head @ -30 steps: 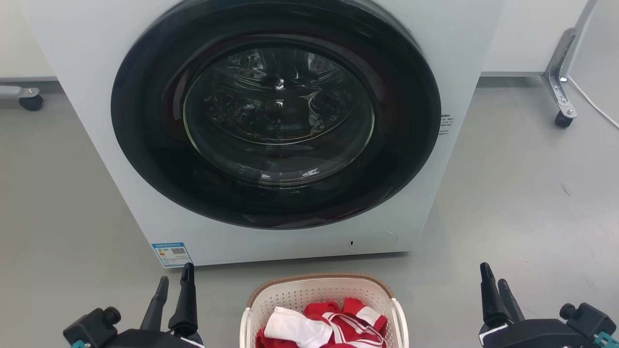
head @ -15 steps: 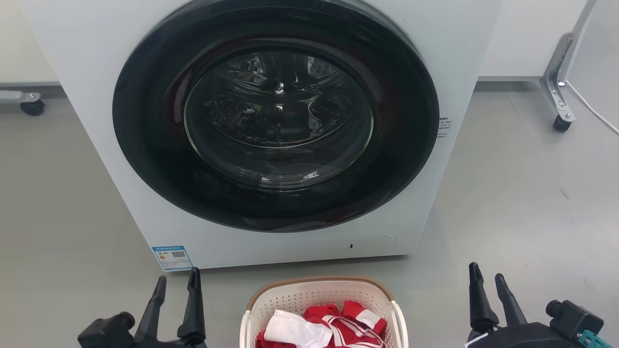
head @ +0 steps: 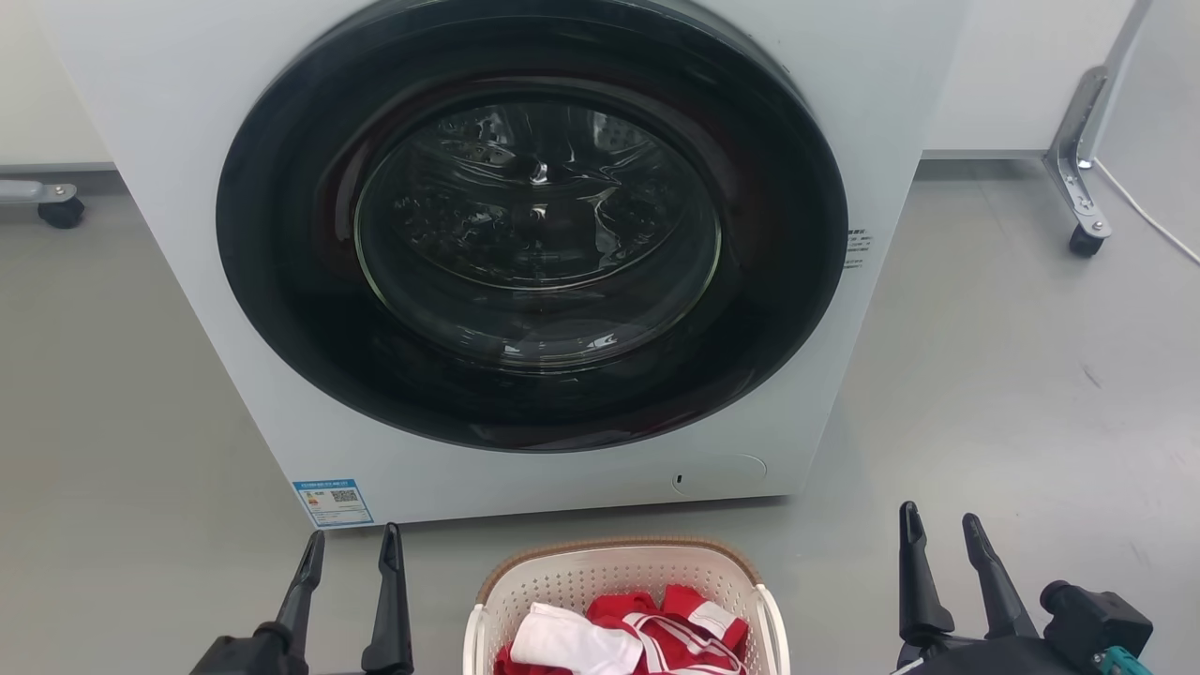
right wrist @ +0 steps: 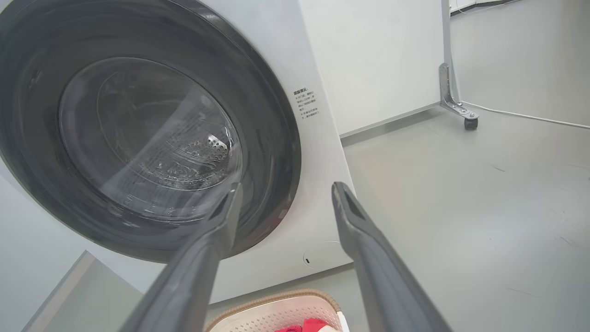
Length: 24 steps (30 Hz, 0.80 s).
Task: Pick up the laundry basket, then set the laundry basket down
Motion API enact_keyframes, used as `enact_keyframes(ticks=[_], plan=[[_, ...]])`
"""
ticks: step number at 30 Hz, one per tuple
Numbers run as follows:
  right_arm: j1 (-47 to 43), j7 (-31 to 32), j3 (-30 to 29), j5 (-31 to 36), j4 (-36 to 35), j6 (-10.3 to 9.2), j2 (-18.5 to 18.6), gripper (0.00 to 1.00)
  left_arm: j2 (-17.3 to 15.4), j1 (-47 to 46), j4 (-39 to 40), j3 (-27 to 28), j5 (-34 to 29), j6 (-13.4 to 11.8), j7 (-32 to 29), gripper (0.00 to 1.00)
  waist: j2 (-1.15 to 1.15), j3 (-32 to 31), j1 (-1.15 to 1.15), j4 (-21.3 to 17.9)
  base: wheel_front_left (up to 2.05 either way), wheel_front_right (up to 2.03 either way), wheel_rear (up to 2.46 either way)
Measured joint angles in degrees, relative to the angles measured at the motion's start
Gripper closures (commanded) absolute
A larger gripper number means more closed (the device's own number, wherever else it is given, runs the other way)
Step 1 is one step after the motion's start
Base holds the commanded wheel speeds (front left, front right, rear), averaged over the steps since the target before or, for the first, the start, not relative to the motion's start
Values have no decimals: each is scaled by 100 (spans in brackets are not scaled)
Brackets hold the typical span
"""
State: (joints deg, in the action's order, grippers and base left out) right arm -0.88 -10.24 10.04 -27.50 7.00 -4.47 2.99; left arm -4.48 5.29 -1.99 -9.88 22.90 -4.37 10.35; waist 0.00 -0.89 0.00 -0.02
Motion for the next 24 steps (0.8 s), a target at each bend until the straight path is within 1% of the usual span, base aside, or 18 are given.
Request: enact_keyframes(ticks=[11,14,15,17,19,24], plan=[[-112,-244,142,943,-222,-158,2,0,3,126,258,-115,-946,-166,238,0,0,20,0,-14,0,0,0],[-114,-303,186,1170,-293,-172,2,0,4,130,316,-157,-1177,-200,297,0,0,26,0,-15,0,0,0],[-114,-314,203,1279,-308,-212,2,0,4,137,336,-164,-1280,-219,319,0,0,29,0,-14,0,0,0],[-118,-357,241,1432,-341,-218,2,0,5,172,397,-176,-1410,-226,356,0,0,33,0,-14,0,0,0],[-123,-404,283,1614,-382,-266,2,0,7,235,426,-183,-1557,-276,396,0,0,39,0,-14,0,0,0],[-126,-404,282,1681,-399,-266,1,0,20,240,437,-165,-1607,-276,396,0,0,58,0,-16,0,0,0]])
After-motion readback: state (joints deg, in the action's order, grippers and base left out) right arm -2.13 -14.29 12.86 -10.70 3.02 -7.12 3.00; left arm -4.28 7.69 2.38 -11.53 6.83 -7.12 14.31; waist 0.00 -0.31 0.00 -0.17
